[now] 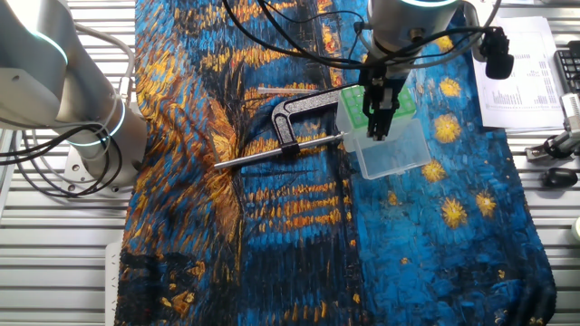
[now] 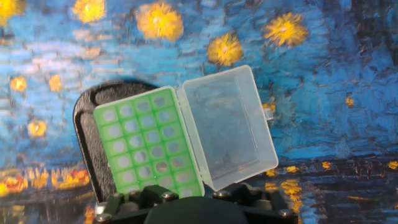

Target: Insert a large pipette tip into the holder for large pipette tips

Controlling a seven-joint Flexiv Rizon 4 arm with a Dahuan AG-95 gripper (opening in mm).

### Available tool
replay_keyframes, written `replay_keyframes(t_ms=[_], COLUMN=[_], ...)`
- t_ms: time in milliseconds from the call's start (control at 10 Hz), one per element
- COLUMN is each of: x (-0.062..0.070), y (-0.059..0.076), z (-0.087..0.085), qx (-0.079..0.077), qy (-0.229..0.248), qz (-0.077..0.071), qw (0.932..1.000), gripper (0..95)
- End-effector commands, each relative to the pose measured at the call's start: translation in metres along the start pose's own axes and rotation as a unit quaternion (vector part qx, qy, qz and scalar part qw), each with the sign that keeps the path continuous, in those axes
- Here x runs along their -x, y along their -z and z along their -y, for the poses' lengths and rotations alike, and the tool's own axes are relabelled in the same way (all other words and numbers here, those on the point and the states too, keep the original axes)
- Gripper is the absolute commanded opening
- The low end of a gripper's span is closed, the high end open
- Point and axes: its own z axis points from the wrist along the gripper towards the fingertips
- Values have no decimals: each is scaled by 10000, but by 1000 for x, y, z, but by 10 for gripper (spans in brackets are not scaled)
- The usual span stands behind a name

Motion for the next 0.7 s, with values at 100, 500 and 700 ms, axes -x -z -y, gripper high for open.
replay_keyframes(t_ms=[100,500,700], x=[1,0,-1], y=[0,2,3], z=[-1,-2,-3], qx=[44,47,44], qy=[123,124,114], qz=[-325,-321,-370], qw=[9994,9994,9992], gripper=[0,0,0])
